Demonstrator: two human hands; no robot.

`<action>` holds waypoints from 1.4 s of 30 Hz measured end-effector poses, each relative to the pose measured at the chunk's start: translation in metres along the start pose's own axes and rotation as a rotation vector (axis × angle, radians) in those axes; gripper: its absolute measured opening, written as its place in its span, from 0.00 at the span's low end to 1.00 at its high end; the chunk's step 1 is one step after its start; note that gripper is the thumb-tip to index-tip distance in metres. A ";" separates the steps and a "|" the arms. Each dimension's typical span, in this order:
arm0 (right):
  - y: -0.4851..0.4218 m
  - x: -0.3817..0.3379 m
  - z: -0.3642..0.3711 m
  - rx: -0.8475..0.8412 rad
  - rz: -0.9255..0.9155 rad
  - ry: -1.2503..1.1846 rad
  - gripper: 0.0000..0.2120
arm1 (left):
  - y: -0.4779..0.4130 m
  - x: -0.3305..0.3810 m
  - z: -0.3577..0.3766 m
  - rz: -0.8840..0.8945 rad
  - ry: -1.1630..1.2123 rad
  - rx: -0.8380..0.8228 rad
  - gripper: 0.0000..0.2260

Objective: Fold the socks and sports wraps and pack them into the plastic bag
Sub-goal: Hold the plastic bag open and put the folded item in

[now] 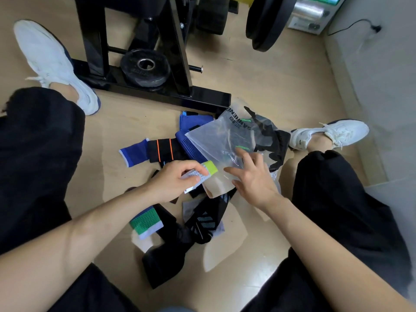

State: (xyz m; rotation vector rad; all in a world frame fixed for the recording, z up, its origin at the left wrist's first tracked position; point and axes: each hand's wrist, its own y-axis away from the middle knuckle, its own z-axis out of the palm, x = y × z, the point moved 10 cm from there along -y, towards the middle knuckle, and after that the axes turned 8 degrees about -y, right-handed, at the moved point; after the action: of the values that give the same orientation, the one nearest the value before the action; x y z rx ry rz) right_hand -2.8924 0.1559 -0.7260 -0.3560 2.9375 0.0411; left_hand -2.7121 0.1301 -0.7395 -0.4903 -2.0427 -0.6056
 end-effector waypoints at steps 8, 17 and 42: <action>-0.053 0.034 -0.006 -0.061 0.132 -0.340 0.24 | -0.007 -0.001 -0.024 0.033 0.000 0.217 0.12; -0.108 0.063 -0.092 0.091 0.166 -0.476 0.26 | -0.045 0.053 -0.028 0.282 -0.279 0.356 0.18; -0.058 0.101 -0.112 0.215 0.232 -0.805 0.24 | -0.060 0.070 -0.011 0.369 -0.365 0.433 0.16</action>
State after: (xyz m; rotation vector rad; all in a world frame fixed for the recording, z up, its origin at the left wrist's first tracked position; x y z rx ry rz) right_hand -2.9945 0.0709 -0.6346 0.0427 2.1397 -0.0819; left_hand -2.7731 0.0827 -0.6877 -0.7291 -2.2594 0.1613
